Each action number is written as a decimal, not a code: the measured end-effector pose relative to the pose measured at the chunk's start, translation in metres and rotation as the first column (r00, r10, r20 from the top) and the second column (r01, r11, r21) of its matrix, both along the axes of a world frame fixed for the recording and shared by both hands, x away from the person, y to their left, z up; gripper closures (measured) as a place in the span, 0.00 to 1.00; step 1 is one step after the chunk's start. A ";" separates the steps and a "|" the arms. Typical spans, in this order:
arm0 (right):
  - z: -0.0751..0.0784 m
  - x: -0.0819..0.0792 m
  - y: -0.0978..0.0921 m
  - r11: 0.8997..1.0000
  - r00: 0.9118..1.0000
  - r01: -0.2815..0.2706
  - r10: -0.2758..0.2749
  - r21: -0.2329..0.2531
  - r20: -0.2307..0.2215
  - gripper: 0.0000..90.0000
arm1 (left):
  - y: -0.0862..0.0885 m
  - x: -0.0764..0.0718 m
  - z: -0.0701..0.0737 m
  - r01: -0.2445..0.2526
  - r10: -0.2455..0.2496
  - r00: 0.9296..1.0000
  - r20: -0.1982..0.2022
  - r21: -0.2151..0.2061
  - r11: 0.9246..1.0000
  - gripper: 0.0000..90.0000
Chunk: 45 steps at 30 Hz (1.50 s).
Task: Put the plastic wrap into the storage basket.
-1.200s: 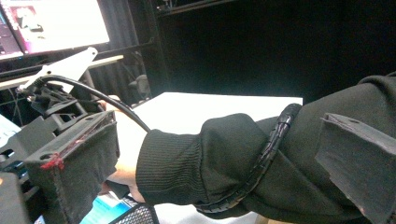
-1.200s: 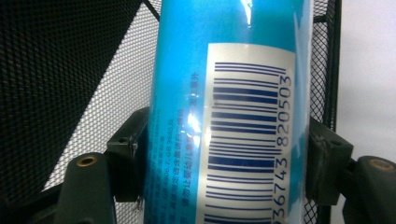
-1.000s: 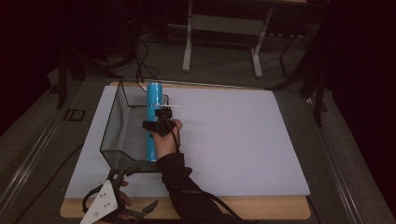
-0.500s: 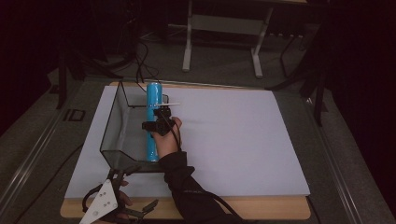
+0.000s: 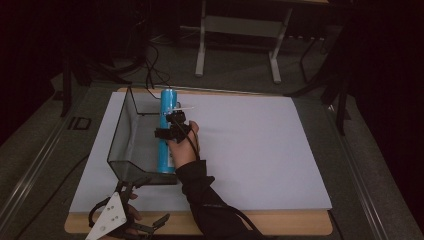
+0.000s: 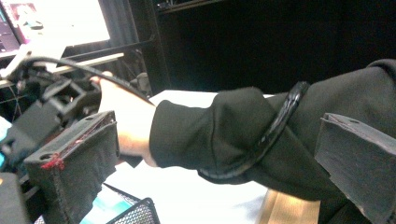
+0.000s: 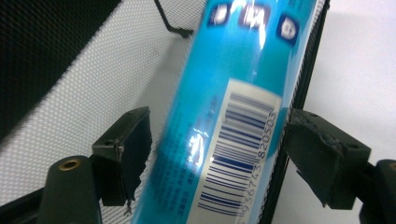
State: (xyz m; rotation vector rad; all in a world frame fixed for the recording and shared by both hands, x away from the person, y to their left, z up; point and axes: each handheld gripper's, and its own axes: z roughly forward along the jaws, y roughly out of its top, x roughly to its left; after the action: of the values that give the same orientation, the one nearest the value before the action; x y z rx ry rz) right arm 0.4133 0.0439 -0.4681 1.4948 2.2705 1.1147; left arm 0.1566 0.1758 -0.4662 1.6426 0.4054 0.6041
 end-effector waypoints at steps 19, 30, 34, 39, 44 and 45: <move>0.032 -0.009 -0.072 0.988 0.988 -0.144 0.141 0.056 0.056 0.16 | -0.003 0.001 -0.002 0.012 -0.012 1.000 -0.016 0.000 1.000 0.01; 0.036 -0.018 -0.140 0.994 0.993 -0.094 0.089 0.059 0.080 0.16 | -0.007 0.004 -0.004 0.006 -0.006 1.000 -0.027 0.001 1.000 0.01; 0.037 -0.020 -0.153 0.996 0.992 -0.081 0.076 0.044 0.098 0.16 | -0.009 0.005 -0.006 0.008 -0.007 0.999 -0.032 0.019 1.000 0.01; 0.031 -0.029 -0.175 0.996 0.991 -0.082 0.079 0.023 0.105 0.15 | -0.012 0.004 -0.007 0.014 -0.014 1.000 -0.027 0.024 1.000 0.01; 0.025 -0.039 -0.190 0.996 0.991 -0.093 0.093 0.001 0.094 0.15 | -0.014 0.005 -0.008 0.022 -0.021 0.999 -0.036 0.037 0.999 0.01; 0.024 -0.045 -0.198 0.996 0.991 -0.091 0.091 -0.004 0.102 0.15 | -0.014 0.005 -0.008 0.025 -0.024 0.999 -0.036 0.036 0.999 0.01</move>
State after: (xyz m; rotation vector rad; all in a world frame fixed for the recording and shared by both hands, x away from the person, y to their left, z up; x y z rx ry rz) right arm 0.3683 -0.1537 -0.4440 1.3148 2.2886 1.1875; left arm 0.1617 0.1615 -0.4744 1.6929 0.4018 0.5676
